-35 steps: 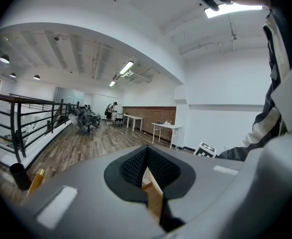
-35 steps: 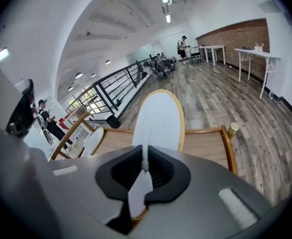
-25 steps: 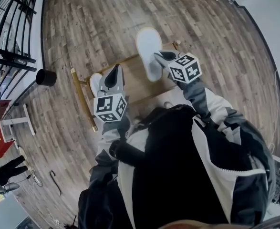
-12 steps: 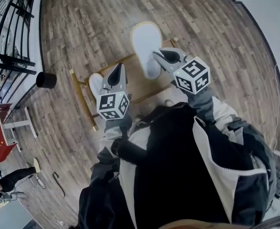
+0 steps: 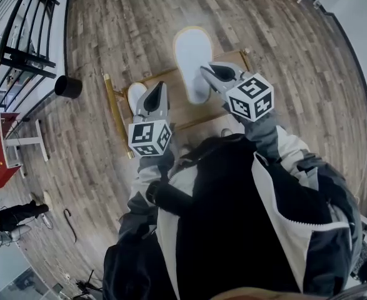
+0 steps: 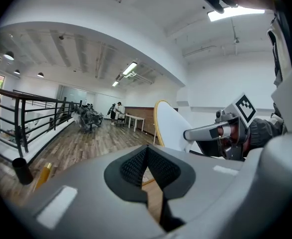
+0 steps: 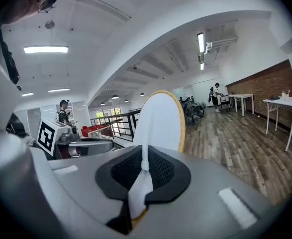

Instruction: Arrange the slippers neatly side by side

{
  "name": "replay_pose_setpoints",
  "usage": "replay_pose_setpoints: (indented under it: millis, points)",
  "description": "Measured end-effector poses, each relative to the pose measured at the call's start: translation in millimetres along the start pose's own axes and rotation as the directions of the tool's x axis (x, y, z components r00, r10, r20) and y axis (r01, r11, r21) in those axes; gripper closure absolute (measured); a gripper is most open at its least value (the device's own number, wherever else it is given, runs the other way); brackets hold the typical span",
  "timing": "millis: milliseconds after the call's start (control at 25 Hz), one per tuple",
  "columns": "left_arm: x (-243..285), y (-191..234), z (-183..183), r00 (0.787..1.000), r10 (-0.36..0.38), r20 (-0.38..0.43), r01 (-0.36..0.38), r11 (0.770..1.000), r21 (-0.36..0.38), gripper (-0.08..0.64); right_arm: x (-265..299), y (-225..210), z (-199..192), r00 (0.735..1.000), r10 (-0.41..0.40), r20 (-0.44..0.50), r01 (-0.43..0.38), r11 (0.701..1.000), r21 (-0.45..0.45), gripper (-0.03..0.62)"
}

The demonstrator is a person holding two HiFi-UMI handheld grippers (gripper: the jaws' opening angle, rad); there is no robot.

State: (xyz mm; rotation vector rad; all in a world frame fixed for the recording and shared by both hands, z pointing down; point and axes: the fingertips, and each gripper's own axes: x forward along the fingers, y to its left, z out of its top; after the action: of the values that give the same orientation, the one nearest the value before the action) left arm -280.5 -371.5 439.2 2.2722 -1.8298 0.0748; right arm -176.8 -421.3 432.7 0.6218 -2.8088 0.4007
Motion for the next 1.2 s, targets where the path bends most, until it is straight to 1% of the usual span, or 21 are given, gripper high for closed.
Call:
replay_pose_setpoints:
  millis: [280,480,680,840,960,1000,1080,1200]
  points:
    - [-37.1,39.1,-0.3,0.997,0.074,0.007,-0.074,0.997,-0.017,0.548,43.4,30.3,-19.6,0.998,0.035,-0.060,-0.036,0.999,-0.011,0.565]
    - [-63.2,63.3,-3.3,0.993,0.114,0.002,-0.114,0.993,-0.028,0.548,74.3,48.1,-40.9,0.992,0.056,-0.112,-0.054,0.998,0.017,0.565]
    - [-92.6,87.0,-7.9,0.990,0.140,-0.008,-0.141,0.990,-0.032,0.548,110.0,61.2,-79.6,0.980,0.055,-0.192,-0.043,0.997,0.064,0.565]
    - [-111.0,97.5,-12.5,0.990,0.141,-0.016,-0.142,0.990,-0.026,0.548,136.2,62.5,-117.7,0.965,0.038,-0.260,-0.008,0.993,0.114,0.565]
    - [-123.3,101.9,-17.2,0.991,0.134,-0.025,-0.135,0.991,-0.019,0.548,155.1,63.7,-147.5,0.948,0.017,-0.317,0.016,0.995,0.100,0.565]
    - [-126.9,102.5,-18.7,0.991,0.131,-0.027,-0.131,0.991,-0.014,0.548,161.8,64.1,-158.2,0.941,0.013,-0.337,0.022,0.995,0.100,0.565]
    - [-134.3,105.3,-21.4,0.991,0.127,-0.032,-0.128,0.992,-0.008,0.548,176.1,65.0,-179.8,0.927,0.016,-0.376,0.035,0.991,0.130,0.565]
    - [-145.8,113.9,-24.2,0.990,0.134,-0.039,-0.134,0.991,-0.011,0.548,195.0,60.5,-209.4,0.895,-0.010,-0.446,0.086,0.985,0.150,0.565]
